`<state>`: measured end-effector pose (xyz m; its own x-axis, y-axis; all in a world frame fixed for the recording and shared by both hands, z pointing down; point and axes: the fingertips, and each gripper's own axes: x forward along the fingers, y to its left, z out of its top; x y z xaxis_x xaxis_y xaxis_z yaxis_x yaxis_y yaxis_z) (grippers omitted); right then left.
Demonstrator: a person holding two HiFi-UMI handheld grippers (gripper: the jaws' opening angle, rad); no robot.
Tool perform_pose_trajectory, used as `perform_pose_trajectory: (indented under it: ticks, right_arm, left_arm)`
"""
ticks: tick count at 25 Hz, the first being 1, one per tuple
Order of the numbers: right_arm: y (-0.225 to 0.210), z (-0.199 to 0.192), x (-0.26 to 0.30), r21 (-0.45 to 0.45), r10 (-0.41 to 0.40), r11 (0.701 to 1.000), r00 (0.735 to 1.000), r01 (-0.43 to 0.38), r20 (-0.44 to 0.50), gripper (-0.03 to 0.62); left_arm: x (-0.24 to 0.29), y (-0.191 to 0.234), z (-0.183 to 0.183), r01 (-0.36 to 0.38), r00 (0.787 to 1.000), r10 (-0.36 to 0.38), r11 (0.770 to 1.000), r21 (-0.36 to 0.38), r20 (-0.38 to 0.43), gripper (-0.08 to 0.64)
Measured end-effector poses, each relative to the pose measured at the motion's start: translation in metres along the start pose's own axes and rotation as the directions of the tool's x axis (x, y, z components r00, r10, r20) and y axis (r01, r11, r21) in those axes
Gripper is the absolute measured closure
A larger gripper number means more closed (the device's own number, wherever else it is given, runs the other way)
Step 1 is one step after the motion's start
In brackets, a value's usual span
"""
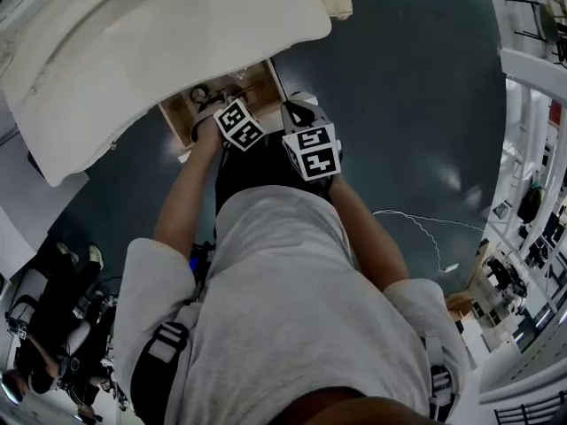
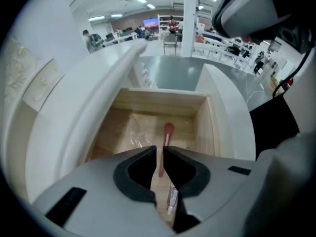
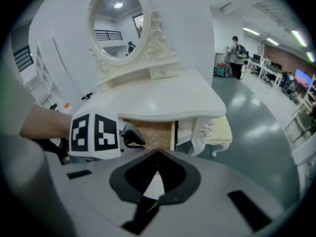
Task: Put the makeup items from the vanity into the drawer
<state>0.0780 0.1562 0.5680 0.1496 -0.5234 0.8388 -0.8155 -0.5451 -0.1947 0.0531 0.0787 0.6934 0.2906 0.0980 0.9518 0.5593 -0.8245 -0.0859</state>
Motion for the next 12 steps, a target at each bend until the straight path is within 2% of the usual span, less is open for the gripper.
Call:
perform_pose_trajectory:
  ticks: [4,7,9,12]
  right_arm:
    - [0.002,0.005,0.01,-0.035,0.02,0.999,1.0,-0.02,0.007,0.577]
    - [0.003,0.014,0.01,-0.046,0.009,0.999,0.999,-0.008,0.04,0.577]
    - [0.005,0.025,0.004,-0.053,-0.014,0.998,0.995,0.02,0.097,0.577]
    - [-0.003,0.037,-0.015,-0.069,-0.022,0.997,0.978,0.037,0.206,0.577]
  left_arm:
    - [-0.024,0.01,0.006,-0.064,0.995,0.073,0.99,-0.128,0.066,0.531]
    - [-0.051,0.009,0.017,-0.043,0.982,0.087,0.966,-0.256,0.165,0.551]
    - [-0.075,0.01,0.021,-0.029,0.961,0.128,0.928,-0.373,0.244,0.552]
    - [-0.109,0.007,0.041,-0.042,0.917,0.237,0.857,-0.513,0.321,0.552]
